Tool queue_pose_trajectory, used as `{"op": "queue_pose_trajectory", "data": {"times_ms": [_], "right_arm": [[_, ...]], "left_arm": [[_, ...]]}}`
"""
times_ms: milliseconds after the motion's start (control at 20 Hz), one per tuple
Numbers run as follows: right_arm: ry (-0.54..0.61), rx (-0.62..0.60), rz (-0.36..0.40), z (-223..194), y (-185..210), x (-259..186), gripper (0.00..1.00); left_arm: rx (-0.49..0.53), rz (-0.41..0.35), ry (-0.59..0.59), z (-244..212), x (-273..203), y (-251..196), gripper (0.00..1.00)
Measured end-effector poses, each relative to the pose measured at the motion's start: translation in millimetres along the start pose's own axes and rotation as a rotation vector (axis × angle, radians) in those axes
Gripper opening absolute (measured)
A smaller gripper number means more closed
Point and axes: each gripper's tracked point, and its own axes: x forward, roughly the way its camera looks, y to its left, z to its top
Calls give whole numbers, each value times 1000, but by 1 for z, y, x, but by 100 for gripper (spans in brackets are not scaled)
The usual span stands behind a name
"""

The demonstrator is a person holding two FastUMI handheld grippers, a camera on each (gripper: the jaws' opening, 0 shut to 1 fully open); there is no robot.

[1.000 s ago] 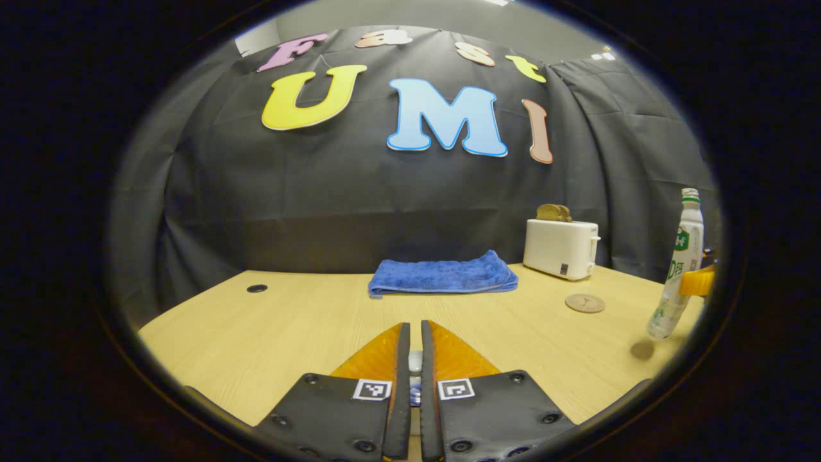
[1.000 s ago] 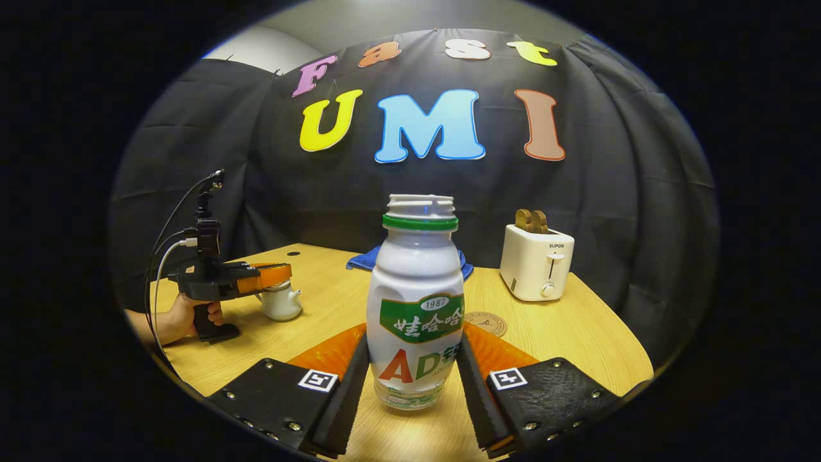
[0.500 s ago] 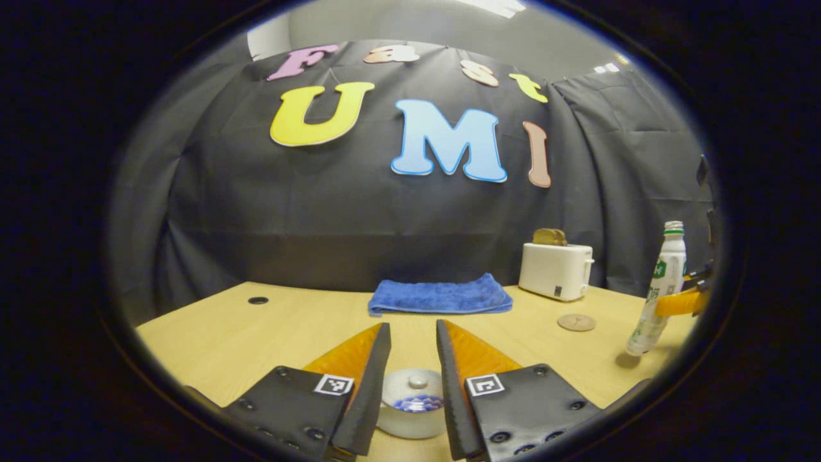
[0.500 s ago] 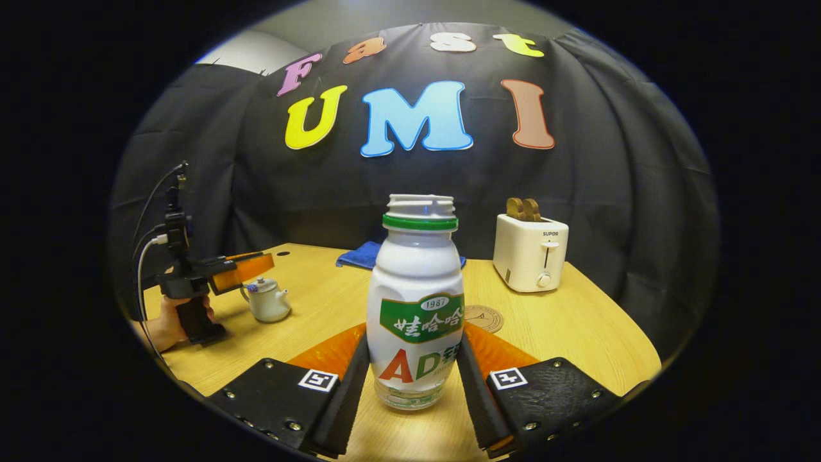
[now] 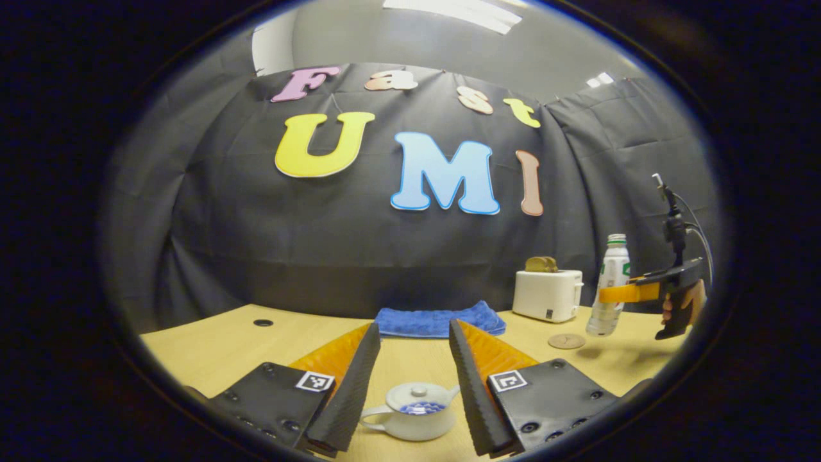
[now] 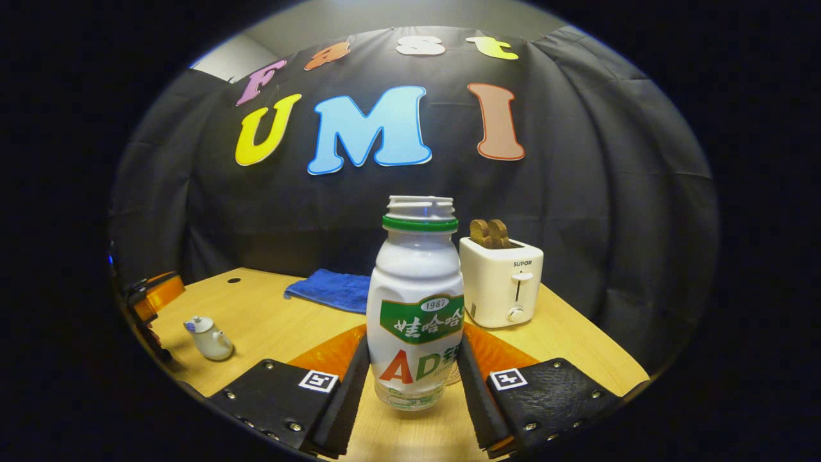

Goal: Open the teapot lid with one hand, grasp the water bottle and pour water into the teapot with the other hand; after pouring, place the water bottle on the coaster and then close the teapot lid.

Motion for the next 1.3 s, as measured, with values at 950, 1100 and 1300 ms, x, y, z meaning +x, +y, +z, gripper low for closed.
{"op": "queue_pose_trajectory", "data": {"times_ms": [950,1100,1300], "right_arm": [[53,-42,-139,-30,-20,82,71],[60,-32,-139,-30,-18,81,75],[33,-15,-143,-20,-20,75,88]], "left_arm": [[2,-32,18,-3,-1,-8,75],[3,-36,21,-4,-2,-9,74],[0,-35,21,-5,-1,-9,74]]}}
